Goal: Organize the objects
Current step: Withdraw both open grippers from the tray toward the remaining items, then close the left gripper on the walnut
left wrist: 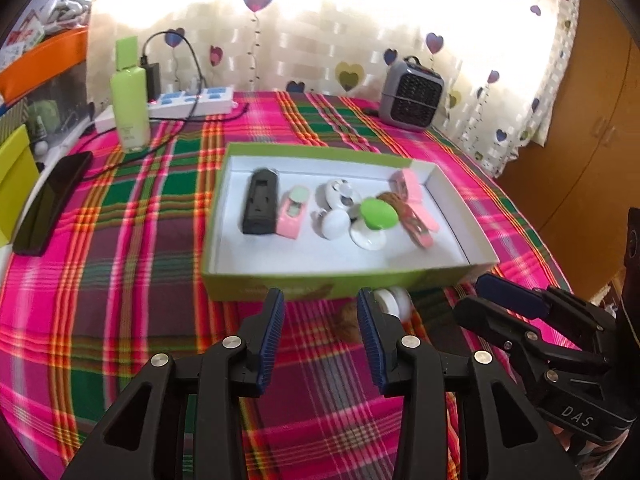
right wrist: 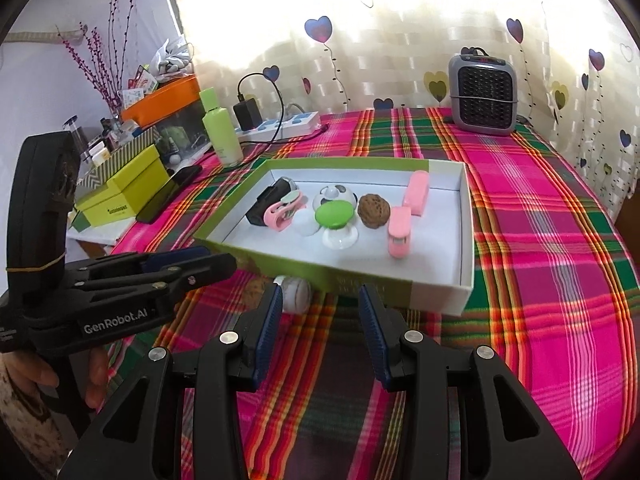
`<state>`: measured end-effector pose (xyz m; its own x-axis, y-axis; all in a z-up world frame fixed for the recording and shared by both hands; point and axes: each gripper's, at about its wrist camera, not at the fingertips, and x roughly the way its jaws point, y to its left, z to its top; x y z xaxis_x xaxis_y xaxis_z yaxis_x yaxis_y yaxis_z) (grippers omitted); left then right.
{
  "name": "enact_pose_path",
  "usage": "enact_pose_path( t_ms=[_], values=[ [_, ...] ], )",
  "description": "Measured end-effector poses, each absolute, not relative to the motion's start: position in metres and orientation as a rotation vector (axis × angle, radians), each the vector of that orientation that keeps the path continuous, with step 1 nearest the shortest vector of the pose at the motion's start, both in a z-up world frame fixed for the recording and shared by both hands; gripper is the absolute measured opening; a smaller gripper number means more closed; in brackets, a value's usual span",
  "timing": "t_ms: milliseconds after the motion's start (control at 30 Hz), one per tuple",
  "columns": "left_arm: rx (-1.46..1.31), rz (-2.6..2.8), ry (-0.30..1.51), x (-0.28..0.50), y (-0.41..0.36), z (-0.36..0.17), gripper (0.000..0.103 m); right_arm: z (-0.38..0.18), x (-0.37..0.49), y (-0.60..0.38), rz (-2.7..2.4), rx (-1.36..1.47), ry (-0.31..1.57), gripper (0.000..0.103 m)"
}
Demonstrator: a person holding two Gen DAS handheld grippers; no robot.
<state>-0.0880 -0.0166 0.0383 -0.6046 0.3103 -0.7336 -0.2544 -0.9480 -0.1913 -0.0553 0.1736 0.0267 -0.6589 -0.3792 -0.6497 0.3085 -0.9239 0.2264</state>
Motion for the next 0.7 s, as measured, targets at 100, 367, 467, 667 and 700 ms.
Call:
enact_pose_path(
  t_ms=[100, 367, 467, 667, 700],
  values=[
    [-1.201, 2.533, -0.092, -0.088, -0.011, 0.033, 0.04, 0.025, -0.052, 0.177, -2.554, 1.039, -0.146, 0.041],
    [-1.23, 2.503, -0.072, -0.089, 0.0, 0.019, 0.041, 0.021, -0.045, 0.182, -2.548, 1.054, -0.157, 0.041],
    [-1.234, 2.506, -0.07, -0.091, 0.002, 0.018, 0.041, 0.021, -0.044, 0.183, -2.548, 1.053, -0.163, 0.041],
    [-1.242, 2.486, -0.066, -0.096, 0.004, 0.014, 0.041, 0.02, -0.044, 0.184, -2.544, 1.063, -0.168, 0.041],
    [-1.246, 2.481, -0.069, -0.097, 0.005, 0.013, 0.041, 0.02, -0.044, 0.184, -2.543, 1.064, -0.17, 0.041]
  ],
)
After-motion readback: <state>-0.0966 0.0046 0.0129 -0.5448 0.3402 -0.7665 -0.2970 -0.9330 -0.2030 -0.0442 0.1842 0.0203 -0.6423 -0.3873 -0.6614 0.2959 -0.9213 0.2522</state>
